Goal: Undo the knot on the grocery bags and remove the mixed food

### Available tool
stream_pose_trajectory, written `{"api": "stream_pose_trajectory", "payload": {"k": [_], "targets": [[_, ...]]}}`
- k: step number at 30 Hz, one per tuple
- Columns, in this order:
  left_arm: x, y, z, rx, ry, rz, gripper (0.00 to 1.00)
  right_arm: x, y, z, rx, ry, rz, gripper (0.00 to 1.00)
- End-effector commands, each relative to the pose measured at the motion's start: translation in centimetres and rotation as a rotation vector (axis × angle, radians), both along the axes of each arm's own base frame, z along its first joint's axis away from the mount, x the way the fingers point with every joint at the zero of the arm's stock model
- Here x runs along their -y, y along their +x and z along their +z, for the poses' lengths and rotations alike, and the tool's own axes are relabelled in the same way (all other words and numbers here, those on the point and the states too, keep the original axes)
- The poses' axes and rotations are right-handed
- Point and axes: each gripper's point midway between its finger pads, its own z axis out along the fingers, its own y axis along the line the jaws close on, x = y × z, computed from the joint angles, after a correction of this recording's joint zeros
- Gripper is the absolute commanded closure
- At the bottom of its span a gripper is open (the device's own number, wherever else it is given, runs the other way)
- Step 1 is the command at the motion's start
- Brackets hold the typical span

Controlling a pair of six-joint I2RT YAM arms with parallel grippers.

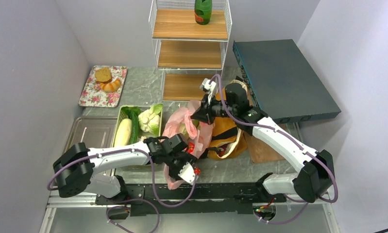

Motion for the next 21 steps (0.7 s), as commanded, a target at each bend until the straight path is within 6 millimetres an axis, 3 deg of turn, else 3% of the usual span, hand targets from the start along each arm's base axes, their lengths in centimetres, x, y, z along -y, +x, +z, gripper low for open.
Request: {"api": "stream_pose_trajectory", "payload": {"k": [1,6,9,12,15,18,21], "targets": [[0.0,-0.4,1.5,0.010,-0.063,0.065,0.24,-0.3,-1.6,0.6,0.110,-0.005,0.065,1.00],[-1.0,1.2,7.1,-0.004,-0.252,0.233,0.14,-0.4,-1.1,-1.0,0.087,-0.020,0.022,1.00],[-2.4,3.1,9.1,-0.018,-0.292,0.348,0.13,-0.5,-1.0,-1.5,0.058,-0.012,-0.020,1.00],[-4.4,5.9,9.6,-0.073,-0.281,0.520,0.16,-0.7,-0.7,-2.3,0.033,-0.014,-0.072,1.00],[-5.3,6.8,9.2,-0.070,-0.254,0.560,0.24,-1.0,-0.3,-2.6,-0.013,0.006,-0.116,1.00],[-5.9,5.1,7.8,-0.061,-0.200,0.419,0.30,-1.3,-0.5,-2.6,-0.029,0.019,-0.104,1.00],[-5.7,3.1,6.8,-0.023,-0.189,0.275,0.25,-1.2,-0.9,-3.3,-0.025,-0.002,-0.088,1.00]]}}
